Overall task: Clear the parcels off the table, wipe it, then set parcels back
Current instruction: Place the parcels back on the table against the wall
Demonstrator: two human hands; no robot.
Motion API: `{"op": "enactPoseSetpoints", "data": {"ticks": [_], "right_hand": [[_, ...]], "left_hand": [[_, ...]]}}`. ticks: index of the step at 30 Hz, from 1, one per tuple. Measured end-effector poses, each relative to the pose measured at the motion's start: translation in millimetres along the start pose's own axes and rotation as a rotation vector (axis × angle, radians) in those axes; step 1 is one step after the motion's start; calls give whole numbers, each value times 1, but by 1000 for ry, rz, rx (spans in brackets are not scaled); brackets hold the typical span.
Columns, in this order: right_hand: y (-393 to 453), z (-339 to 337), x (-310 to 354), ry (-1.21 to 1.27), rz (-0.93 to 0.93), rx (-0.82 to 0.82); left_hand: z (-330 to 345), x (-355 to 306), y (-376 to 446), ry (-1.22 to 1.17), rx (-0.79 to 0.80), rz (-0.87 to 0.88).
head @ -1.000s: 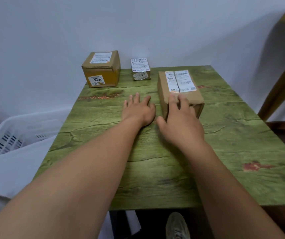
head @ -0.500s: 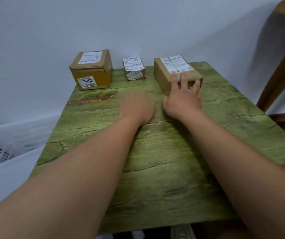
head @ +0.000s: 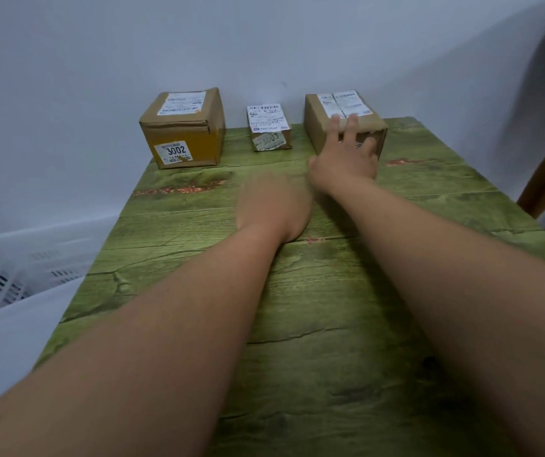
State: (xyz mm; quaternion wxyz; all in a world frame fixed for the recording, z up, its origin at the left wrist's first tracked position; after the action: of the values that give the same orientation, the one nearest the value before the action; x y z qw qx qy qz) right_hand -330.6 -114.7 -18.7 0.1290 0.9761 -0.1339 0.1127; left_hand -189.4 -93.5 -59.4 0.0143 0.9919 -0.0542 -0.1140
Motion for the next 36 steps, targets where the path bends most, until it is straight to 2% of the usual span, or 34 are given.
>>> {"op": "enactPoseSetpoints", "data": {"ticks": [11,16,18,21,25,27,30,32,36], "right_hand": [[21,7,6,48,-28,-82],[10,1,-1,153,-39,-101],[0,-4,-3,264,-34,-129],[-21,-18,-3,564,15,-171],[-87,-7,4,1051,260,-48],[-123,5,5,1246,394,-38],[-164,7,9,1490,459,32],[-177,10,10,1562,456,84],[-197,-7,3,1600,464,52]], "left_hand": [[0,0,2,-5,-11,2],[-12,0,-3,-5,-112,0],[-21,-1,-8,11,-185,-14],[-33,-4,-17,67,-249,-56],[-37,-7,-24,114,-203,-86],[-37,-8,-27,105,-183,-74],[-40,-12,-31,51,-200,-33],[-42,-13,-33,54,-227,-10],[-46,-13,-56,32,-277,53]]}}
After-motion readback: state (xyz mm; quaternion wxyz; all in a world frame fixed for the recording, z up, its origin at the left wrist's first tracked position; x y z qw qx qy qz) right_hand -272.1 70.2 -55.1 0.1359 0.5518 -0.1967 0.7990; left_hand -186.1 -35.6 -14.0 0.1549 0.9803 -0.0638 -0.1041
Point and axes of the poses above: each hand's wrist, its own y-axis towards the middle knuckle, its own z-axis out of the palm, x = y × z, the point moved 10 cm from there along y, towards the middle knuckle, and after that the axes turned 6 degrees about -z, right-handed, at the moved point
